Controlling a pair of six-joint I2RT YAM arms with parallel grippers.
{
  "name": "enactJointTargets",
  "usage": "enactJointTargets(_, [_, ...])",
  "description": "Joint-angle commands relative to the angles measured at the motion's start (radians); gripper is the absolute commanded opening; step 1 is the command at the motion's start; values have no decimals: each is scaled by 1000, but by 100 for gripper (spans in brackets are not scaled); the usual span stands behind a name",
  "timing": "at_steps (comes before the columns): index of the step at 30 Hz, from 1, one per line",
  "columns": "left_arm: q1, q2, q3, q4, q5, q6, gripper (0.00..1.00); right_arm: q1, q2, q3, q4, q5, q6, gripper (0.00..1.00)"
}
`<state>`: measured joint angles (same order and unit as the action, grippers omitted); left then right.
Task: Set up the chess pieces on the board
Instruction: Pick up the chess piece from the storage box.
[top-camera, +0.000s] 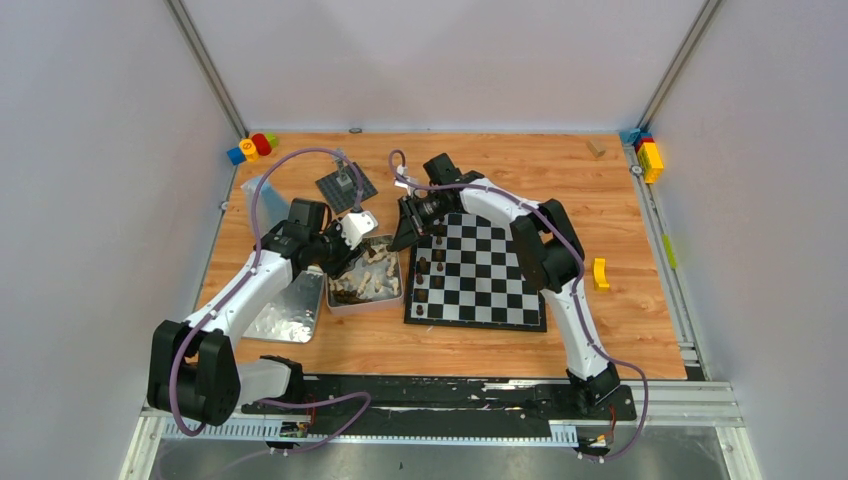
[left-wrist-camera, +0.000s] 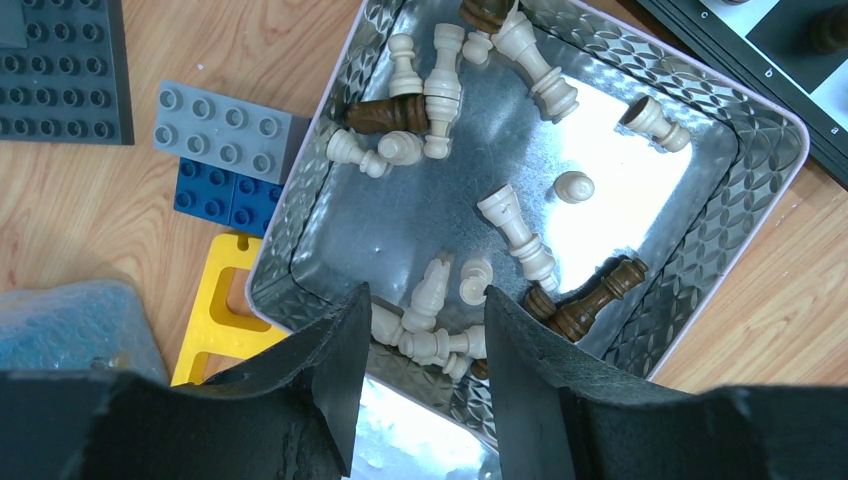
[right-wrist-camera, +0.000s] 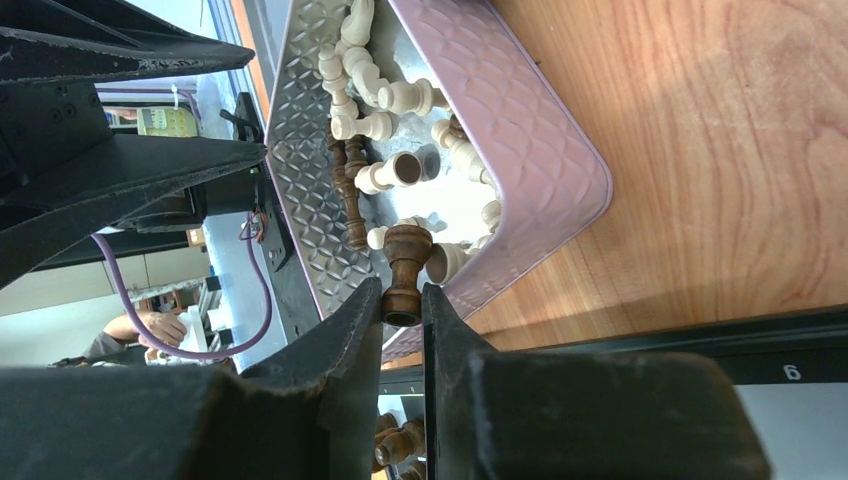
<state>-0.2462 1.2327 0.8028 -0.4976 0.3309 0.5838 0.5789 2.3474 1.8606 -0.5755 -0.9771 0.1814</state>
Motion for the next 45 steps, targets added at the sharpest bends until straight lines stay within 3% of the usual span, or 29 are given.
enactJointTargets(1, [3,1,2,9,22,13,53,-7,-37,35,-18,23,-41,0])
enactJointTargets(45, [3,37,22,8,31,14,52,-38,-101,68,-106,36,-105,0])
